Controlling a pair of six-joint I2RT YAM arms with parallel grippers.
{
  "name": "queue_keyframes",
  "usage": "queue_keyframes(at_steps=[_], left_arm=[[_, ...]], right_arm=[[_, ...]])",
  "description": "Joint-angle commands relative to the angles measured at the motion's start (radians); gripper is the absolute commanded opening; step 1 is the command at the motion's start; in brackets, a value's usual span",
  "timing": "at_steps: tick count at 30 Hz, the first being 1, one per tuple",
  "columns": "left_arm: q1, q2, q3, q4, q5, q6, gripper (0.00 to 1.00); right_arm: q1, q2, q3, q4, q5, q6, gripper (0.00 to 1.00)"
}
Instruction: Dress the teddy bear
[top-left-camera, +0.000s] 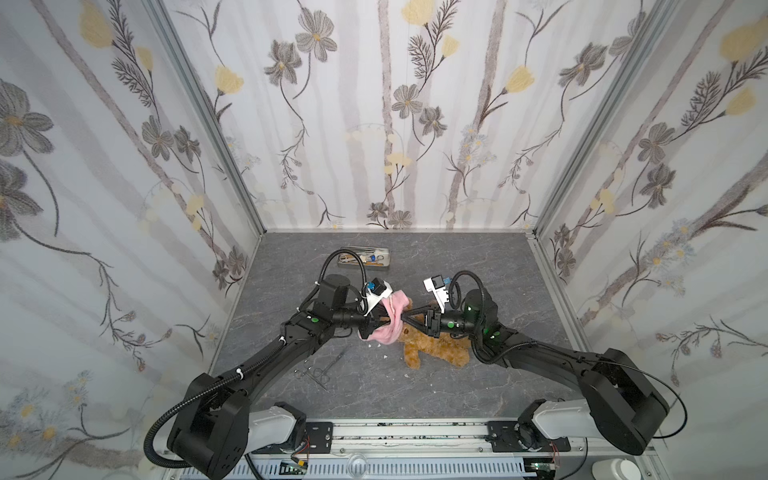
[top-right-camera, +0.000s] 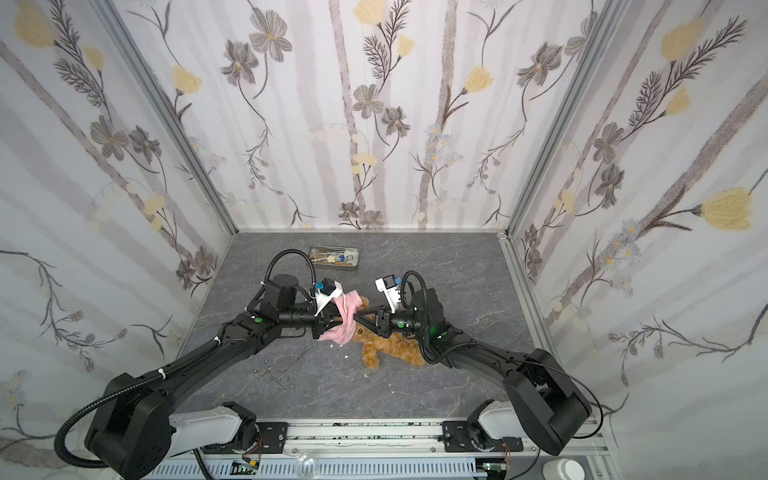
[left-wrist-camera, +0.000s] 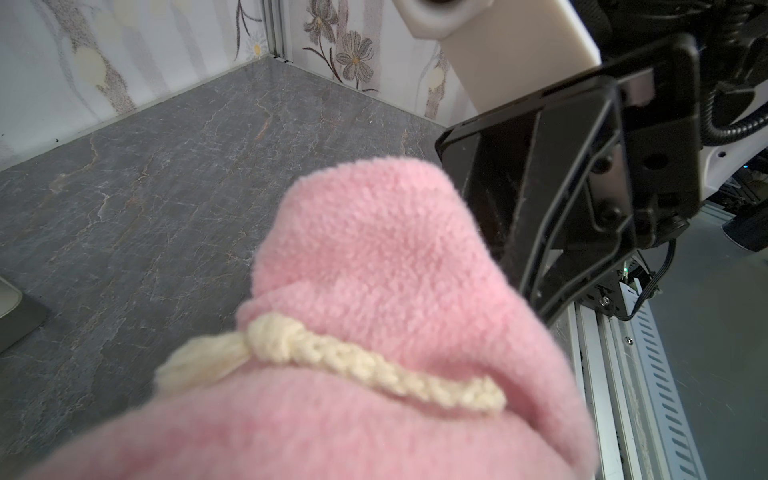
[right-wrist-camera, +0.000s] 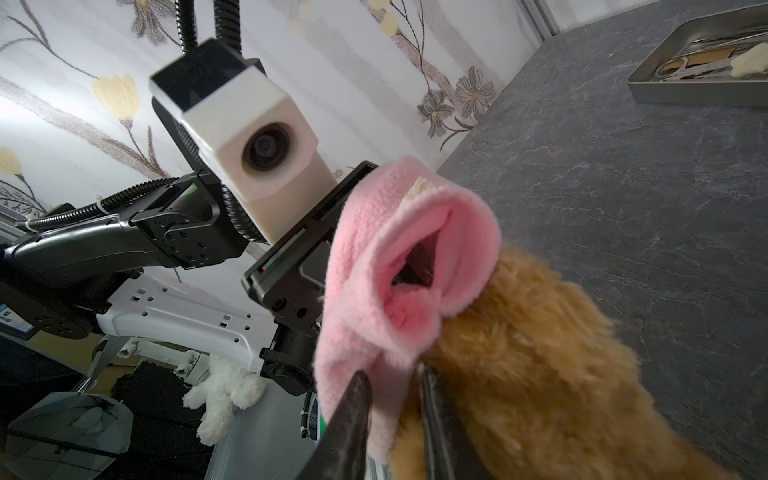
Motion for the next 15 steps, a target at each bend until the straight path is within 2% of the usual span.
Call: queue_keyframes(at_steps=[1,5,9,12,15], left_arm=[[0.000,-0.008,-0.002,0.053,0.028,0.033,0.00],[-0.005,-0.009,-0.006,0.053,0.022,0.041,0.00],[-0.013,-0.009,-0.009,0.053,0.006,0.049,0.00],[-0.023,-0.014,-0.019,0.051,-0.029,0.068,0.00],[-0.038,-0.030,-0.031,0.052,-0.046,0.095,0.00]], right_arm=[[0.001,0.022,0.014,0.070,-0.006,0.045,0.23],[0.001,0.051,0.031,0.106,-0.018,0.079,0.21],[0.001,0.065,0.037,0.132,-0.005,0.112,0.13],[-0.006,0.063,0.035,0.137,0.042,0.170,0.02],[-0.014,0.044,0.008,0.131,0.131,0.252,0.00]])
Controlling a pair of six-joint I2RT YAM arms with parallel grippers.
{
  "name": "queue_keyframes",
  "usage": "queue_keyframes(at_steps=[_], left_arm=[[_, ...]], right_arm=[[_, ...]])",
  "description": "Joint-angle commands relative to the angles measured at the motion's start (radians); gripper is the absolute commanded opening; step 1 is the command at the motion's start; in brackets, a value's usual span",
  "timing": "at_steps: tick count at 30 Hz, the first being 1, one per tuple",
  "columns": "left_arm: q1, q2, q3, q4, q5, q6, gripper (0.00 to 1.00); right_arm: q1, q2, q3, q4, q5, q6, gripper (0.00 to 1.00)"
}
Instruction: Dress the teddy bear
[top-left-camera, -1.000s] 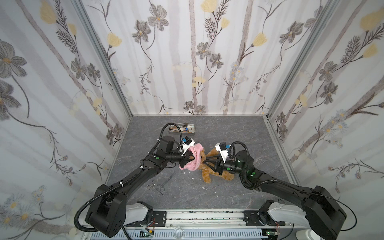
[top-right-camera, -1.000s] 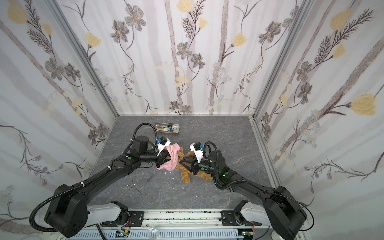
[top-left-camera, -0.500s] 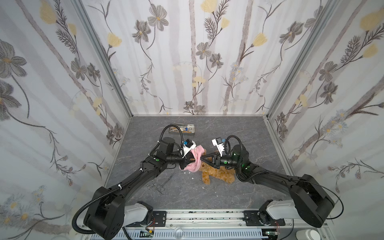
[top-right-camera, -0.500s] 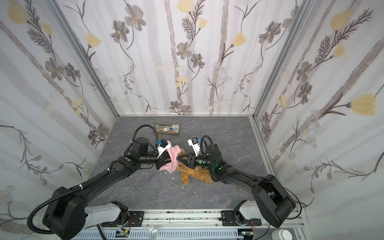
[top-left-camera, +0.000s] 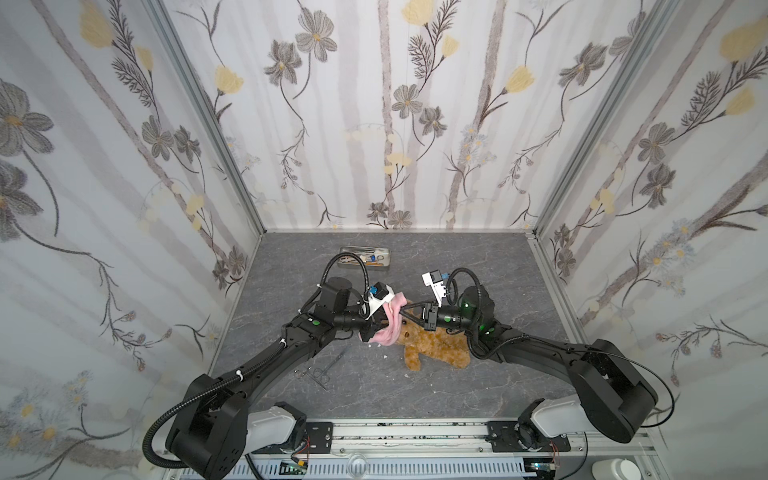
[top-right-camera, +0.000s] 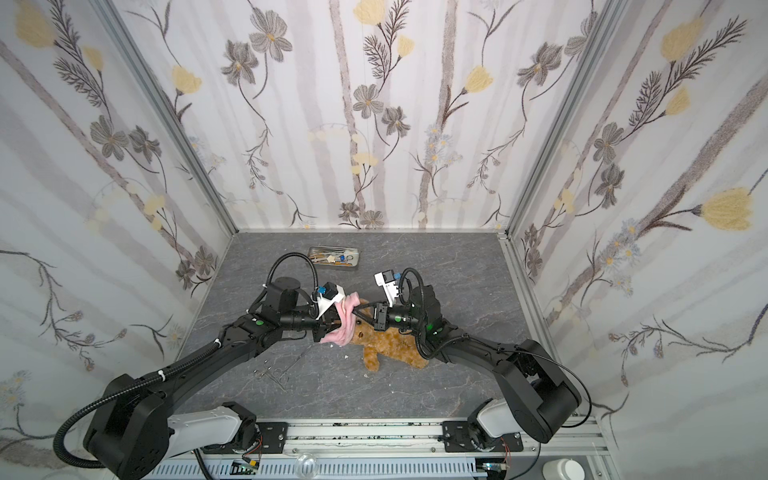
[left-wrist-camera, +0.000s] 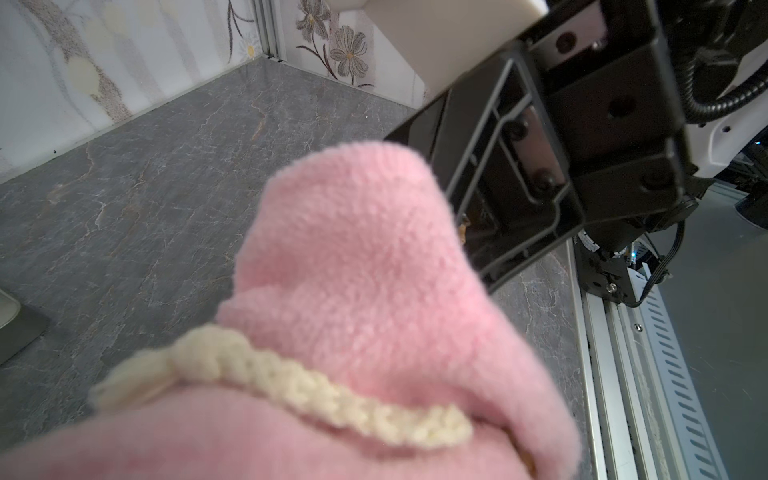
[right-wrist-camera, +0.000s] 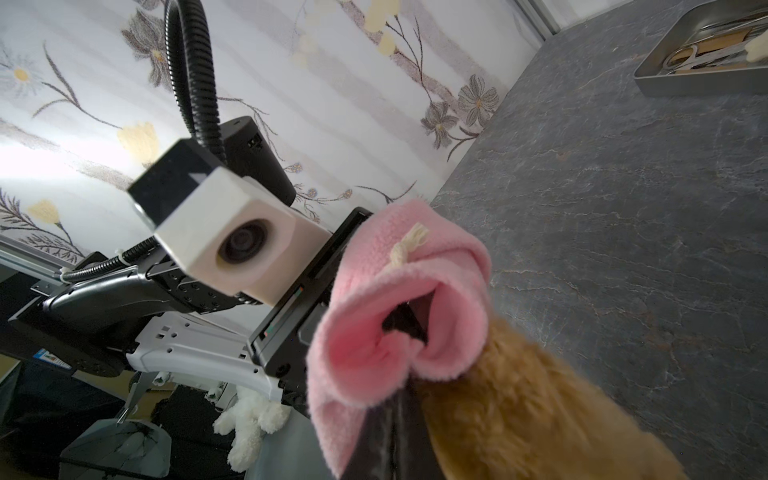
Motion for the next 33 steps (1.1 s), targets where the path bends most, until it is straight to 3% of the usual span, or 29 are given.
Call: queue_keyframes(at_steps=[1,10,18,22,25,30,33], left_arm=[[-0.013,-0.020,-0.011,0.044,-0.012,0.054,0.00],[-0.030,-0.081,-0.026,0.091,-0.075,0.004,0.00],[-0.036,-0.139,-0.082,0.121,-0.054,0.001,0.00],[-0.037,-0.133,-0.081,0.125,-0.075,-0.003,0.00],[-0.037,-0.131,-0.087,0.142,-0.084,-0.003,0.00],[-0.037,-0.130,-0.094,0.177,-0.088,-0.008,0.00],[-0.037,-0.122,-0.093,0.183,-0.092,-0.011,0.00]], right_arm=[[-0.008,-0.024,-0.025,0.047,0.136,0.121,0.00],[-0.005,-0.148,-0.112,-0.099,0.424,0.179,0.00],[-0.006,-0.178,-0.145,-0.112,0.512,0.197,0.00],[0.004,-0.146,-0.127,0.075,0.370,0.158,0.00],[0.007,-0.152,-0.096,0.015,0.275,0.066,0.01],[0.005,-0.189,-0.118,-0.036,0.149,0.000,0.30],[0.014,-0.179,-0.094,-0.080,0.085,-0.022,0.38]])
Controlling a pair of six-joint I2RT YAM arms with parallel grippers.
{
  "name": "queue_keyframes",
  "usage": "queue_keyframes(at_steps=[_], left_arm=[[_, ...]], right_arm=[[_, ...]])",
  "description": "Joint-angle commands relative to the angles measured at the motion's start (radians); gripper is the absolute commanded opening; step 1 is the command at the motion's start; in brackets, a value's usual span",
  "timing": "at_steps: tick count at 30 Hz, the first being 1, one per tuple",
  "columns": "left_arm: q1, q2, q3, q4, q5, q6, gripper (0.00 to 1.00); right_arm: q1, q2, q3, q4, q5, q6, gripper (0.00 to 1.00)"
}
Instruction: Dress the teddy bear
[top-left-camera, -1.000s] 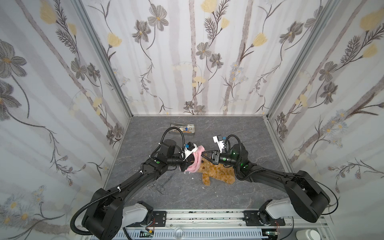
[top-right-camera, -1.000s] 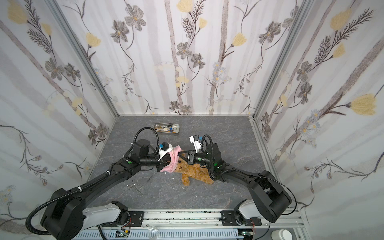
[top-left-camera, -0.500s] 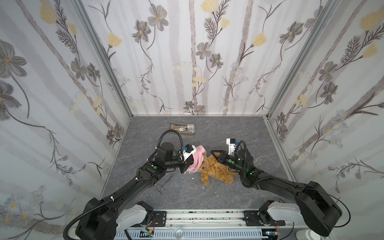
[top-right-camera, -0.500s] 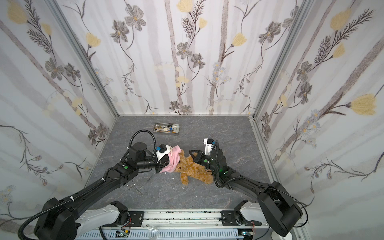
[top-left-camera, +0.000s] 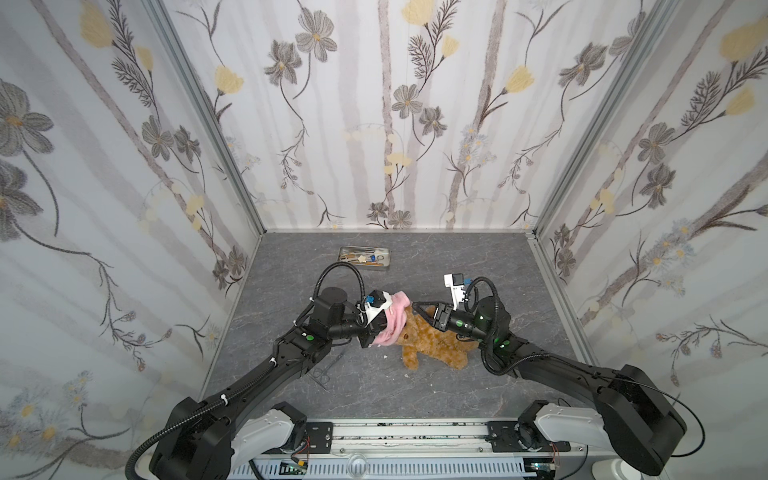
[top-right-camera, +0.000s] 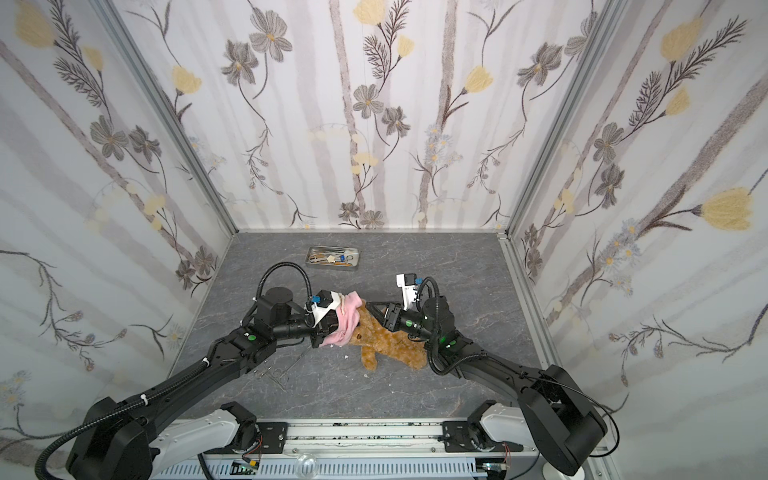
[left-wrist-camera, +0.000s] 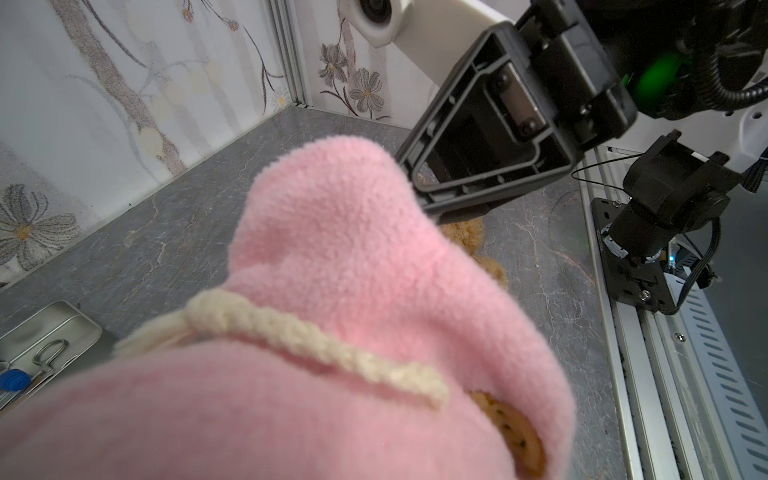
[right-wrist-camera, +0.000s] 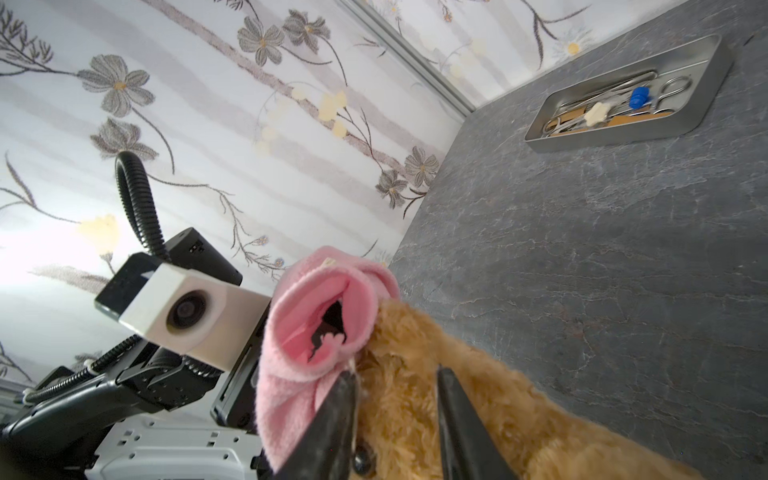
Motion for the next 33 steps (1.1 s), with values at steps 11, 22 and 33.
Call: queue_keyframes(at_steps=[11,22,33], left_arm=[[-0.001,0.001,-0.001,0.074,-0.002,-0.004,0.00],[-0.012,-0.004,-0.003,0.067,-0.016,0.016,0.00],[-0.062,-0.062,-0.031,0.065,-0.080,0.111,0.00]], right_arm=[[0.032,0.079,0.089,-0.022,-0.148,-0.057,0.32],[0.055,0.159,0.173,-0.062,-0.099,-0.037,0.10],[0.046,0.048,0.093,-0.087,0.290,0.116,0.00]])
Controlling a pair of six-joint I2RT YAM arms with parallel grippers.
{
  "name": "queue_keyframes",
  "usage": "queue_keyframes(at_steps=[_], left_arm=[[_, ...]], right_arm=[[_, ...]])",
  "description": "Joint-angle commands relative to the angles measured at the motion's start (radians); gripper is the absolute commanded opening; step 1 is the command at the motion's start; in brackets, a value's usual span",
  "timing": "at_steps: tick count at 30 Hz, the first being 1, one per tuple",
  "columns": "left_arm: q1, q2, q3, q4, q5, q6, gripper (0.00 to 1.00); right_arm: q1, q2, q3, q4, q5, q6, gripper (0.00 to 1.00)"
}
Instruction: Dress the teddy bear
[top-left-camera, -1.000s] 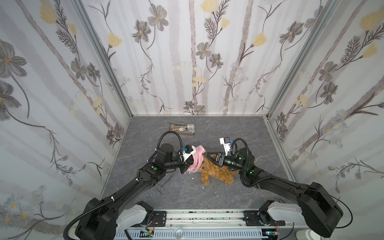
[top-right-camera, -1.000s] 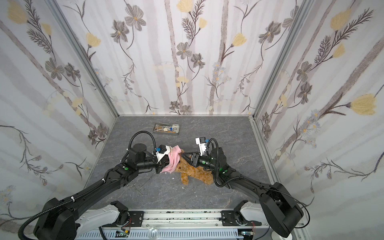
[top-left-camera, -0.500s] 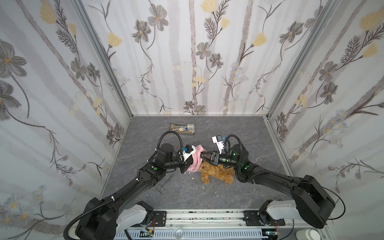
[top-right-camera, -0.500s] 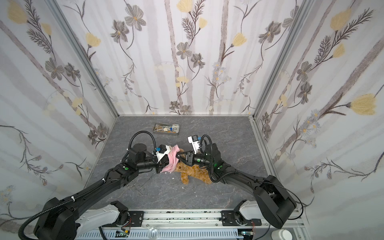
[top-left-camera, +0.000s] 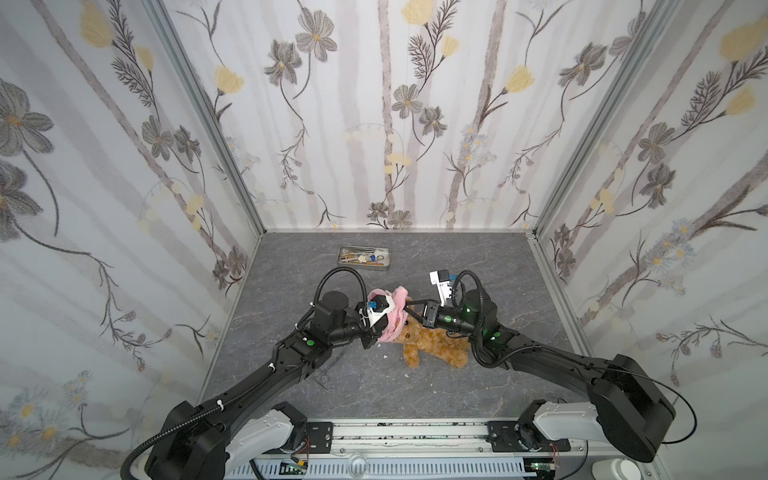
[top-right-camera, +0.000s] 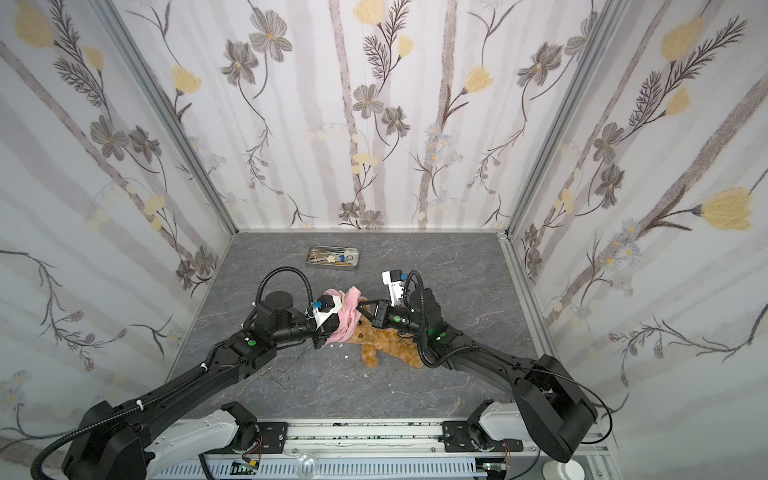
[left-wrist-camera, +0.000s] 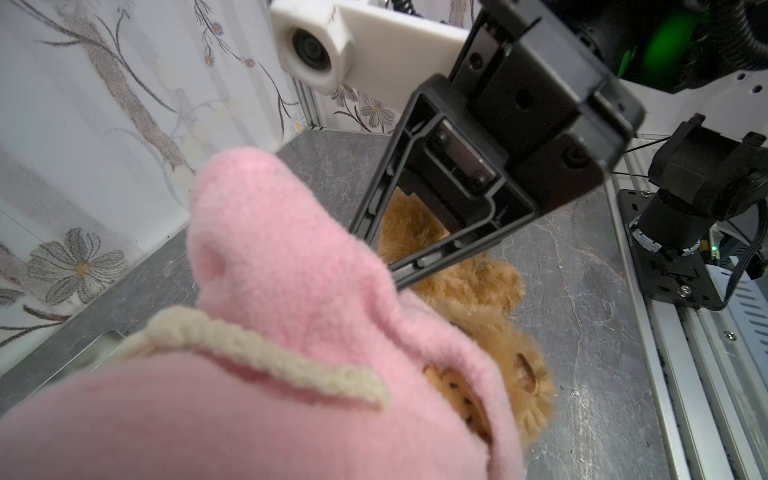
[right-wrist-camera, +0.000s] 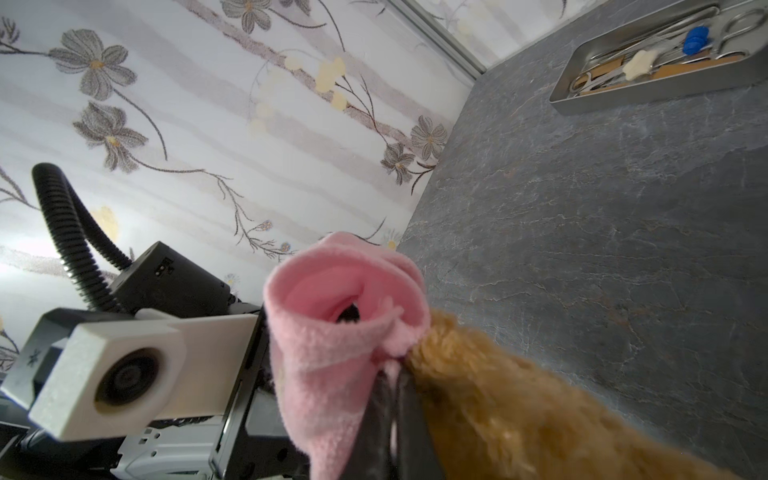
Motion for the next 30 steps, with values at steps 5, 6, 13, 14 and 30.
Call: queue_keyframes(at_steps=[5,6,13,14,30], left_arm=[[-0.010,-0.028,-0.008,0.027,0.004,0.055,0.00],[-0.011,-0.026,-0.012,0.027,0.003,0.060,0.00],[-0.020,-0.003,-0.010,0.014,-0.035,0.082,0.00],[-0.021,-0.003,-0.009,0.014,-0.035,0.083,0.00],[-0.023,-0.071,-0.021,0.147,-0.133,-0.065,0.00]], right_arm=[[-0.010,-0.046,-0.045,0.030,0.294,0.098,0.00],[-0.013,-0.052,-0.049,0.041,0.299,0.103,0.00],[-0.016,-0.055,-0.018,0.088,0.255,0.108,0.00],[-0.016,-0.055,-0.015,0.077,0.259,0.104,0.00],[-0.030,-0.061,-0.109,-0.093,0.364,0.052,0.00]])
